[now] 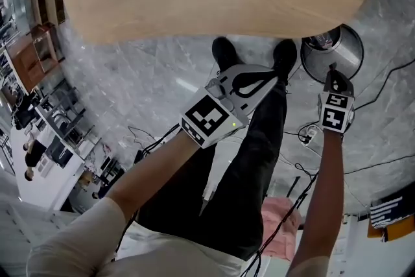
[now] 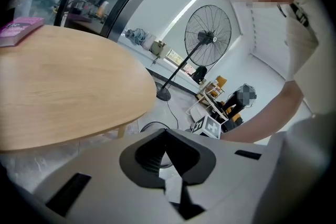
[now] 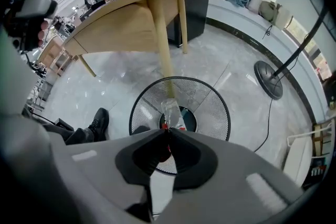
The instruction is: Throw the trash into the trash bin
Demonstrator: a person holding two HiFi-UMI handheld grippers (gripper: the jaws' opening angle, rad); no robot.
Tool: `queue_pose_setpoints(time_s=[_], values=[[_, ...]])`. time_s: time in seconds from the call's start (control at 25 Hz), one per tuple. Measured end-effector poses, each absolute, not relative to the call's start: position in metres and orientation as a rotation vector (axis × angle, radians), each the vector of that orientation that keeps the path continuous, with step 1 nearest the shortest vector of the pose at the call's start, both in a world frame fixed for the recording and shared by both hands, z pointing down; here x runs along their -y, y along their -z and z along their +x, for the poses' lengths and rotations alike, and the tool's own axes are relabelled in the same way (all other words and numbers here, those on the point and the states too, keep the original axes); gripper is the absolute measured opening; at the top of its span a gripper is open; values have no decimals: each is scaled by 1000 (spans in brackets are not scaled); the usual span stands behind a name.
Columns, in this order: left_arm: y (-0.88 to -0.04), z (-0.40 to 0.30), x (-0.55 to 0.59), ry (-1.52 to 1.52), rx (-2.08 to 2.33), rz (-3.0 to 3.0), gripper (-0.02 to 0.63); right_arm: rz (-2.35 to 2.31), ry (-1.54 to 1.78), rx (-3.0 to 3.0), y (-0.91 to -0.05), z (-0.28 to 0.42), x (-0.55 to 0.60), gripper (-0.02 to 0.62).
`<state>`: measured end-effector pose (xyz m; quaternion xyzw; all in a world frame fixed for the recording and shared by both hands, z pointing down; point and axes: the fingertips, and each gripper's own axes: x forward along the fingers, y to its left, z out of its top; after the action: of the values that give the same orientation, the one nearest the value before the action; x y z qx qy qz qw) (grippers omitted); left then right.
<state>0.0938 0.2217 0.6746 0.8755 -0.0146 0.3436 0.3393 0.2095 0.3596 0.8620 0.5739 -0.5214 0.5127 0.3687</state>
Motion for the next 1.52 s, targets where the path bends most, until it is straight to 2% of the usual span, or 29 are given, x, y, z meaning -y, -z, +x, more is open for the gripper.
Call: queue_pose_setpoints(time_s=[0.08,0.12,0.16,0.36,0.8,1.24,1.52], values=[[-677,96,-224,-905,28,2281,8,1472,-1337,1327,-870,209,-363,89],[-678,97,-224,-909,23,2282,8,1462,-1345,1316,-874,208,-366,165],[-678,98,-224,-911,20,2283,6,1454,-1353,1305,-877,208,-368,201],[-672,103,-217,-908,22,2298,8,1458,-1370,1294,-874,207,-370,304],[-621,97,-202,-867,37,2332,8,1445,-1303,1341,-797,210,-349,321],[-504,44,-128,-809,131,2396,8,1562,-1218,1409,-630,202,-270,321],[-411,12,-88,-763,167,2424,8,1639,-1169,1493,-515,171,-205,321]])
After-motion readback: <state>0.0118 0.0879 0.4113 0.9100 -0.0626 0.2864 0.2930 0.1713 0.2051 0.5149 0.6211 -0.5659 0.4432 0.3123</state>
